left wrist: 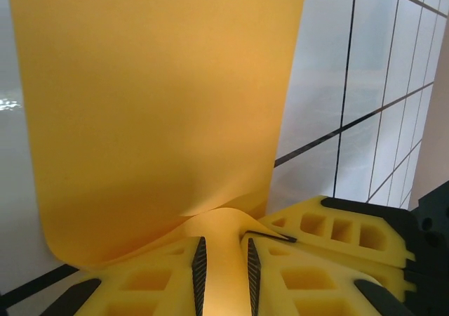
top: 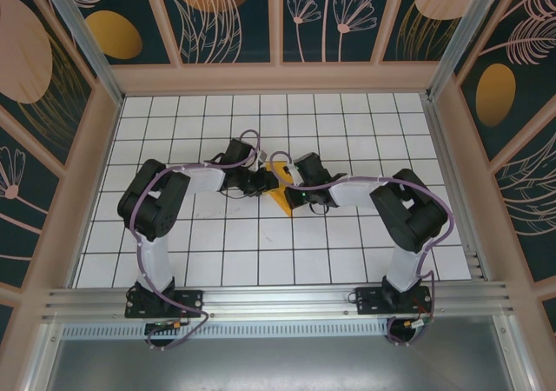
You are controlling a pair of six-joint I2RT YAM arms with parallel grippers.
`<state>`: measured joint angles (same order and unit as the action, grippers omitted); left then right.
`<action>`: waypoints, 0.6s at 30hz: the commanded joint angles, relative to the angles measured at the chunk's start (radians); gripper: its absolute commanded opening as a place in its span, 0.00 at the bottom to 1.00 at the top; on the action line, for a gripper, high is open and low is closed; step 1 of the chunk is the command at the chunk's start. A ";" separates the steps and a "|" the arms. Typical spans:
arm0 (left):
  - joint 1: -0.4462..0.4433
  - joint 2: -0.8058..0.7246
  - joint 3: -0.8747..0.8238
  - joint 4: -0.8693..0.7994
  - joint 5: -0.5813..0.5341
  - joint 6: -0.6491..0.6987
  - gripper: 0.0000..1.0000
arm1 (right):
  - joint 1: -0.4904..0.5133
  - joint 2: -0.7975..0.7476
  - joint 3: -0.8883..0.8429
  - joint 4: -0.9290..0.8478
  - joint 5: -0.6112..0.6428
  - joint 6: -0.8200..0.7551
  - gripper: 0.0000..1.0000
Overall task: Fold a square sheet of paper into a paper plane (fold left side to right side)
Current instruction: Third fold the triangle at the center of the table.
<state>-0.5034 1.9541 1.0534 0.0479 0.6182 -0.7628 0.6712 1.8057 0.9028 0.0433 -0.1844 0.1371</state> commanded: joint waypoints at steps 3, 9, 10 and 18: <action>-0.006 0.034 -0.016 -0.022 -0.024 0.027 0.26 | 0.005 0.057 -0.006 -0.102 0.033 -0.002 0.00; -0.006 0.036 -0.021 -0.042 -0.046 0.041 0.26 | 0.004 0.056 -0.003 -0.107 0.039 -0.005 0.00; -0.006 0.039 -0.025 -0.046 -0.049 0.046 0.26 | 0.004 0.053 0.000 -0.106 0.037 -0.006 0.00; -0.006 0.055 -0.073 -0.054 -0.092 0.054 0.25 | -0.006 -0.009 0.093 -0.146 0.023 0.003 0.05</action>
<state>-0.5064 1.9697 1.0336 0.0681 0.5941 -0.7410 0.6712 1.8084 0.9504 -0.0284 -0.1829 0.1375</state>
